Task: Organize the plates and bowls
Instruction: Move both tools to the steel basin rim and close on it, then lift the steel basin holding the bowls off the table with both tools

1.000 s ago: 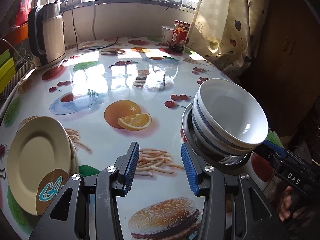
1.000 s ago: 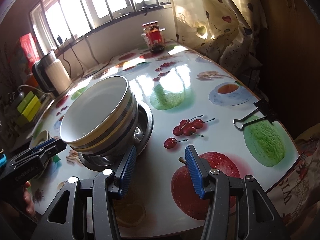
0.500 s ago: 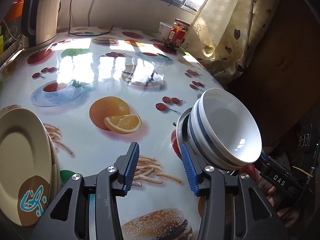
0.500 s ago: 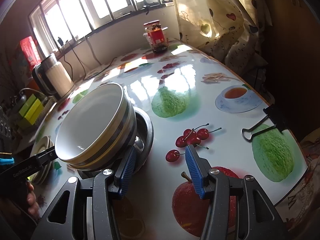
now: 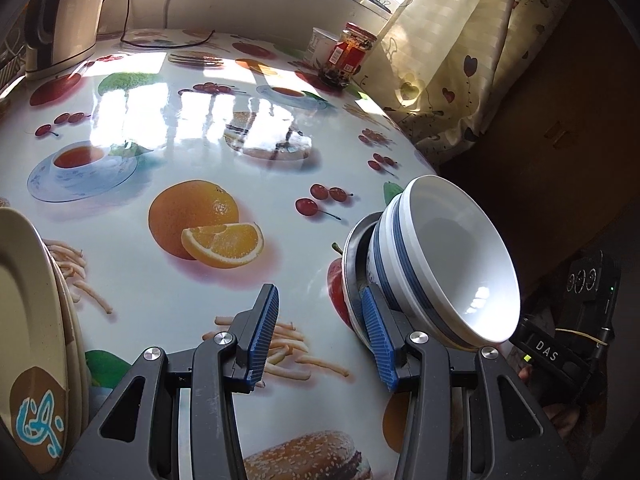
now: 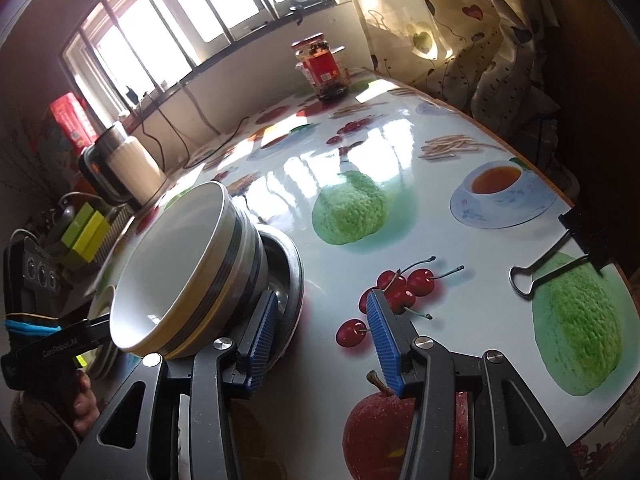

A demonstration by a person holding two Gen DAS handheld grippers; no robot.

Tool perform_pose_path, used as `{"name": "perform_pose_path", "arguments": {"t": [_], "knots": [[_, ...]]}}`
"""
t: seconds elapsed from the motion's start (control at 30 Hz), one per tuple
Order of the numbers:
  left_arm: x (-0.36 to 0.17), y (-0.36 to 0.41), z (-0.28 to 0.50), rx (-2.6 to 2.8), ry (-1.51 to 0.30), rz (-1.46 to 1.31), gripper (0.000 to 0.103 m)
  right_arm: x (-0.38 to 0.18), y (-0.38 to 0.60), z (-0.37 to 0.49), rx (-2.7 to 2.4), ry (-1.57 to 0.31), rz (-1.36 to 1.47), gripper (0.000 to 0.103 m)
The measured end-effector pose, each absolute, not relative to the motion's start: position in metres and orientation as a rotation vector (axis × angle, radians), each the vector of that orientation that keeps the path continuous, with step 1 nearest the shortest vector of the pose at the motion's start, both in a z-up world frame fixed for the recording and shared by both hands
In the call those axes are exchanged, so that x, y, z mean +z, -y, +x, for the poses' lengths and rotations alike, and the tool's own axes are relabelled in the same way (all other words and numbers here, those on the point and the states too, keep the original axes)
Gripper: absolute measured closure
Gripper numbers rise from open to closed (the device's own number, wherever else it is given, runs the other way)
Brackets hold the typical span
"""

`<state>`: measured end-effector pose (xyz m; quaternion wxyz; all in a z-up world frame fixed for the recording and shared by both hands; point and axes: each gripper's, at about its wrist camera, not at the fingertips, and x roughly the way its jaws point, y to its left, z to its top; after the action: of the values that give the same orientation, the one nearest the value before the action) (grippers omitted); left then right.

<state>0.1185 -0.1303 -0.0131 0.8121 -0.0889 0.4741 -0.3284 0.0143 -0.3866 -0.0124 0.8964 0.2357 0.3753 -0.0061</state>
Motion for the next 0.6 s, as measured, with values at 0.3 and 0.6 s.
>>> {"name": "perform_pose_path", "arguments": {"t": [0.3, 0.6], "knots": [[-0.0163, 0.1270, 0.1226, -0.744, -1.026, -0.251, 0.067, -0.0140, 0.3891, 0.0200, 0.060, -0.764, 0.533, 0.079], [-0.0160, 0.1266, 0.1208, -0.787, -1.017, -0.285, 0.082, -0.0148, 0.3901, 0.0212, 0.101, -0.753, 0.556, 0.087]]}}
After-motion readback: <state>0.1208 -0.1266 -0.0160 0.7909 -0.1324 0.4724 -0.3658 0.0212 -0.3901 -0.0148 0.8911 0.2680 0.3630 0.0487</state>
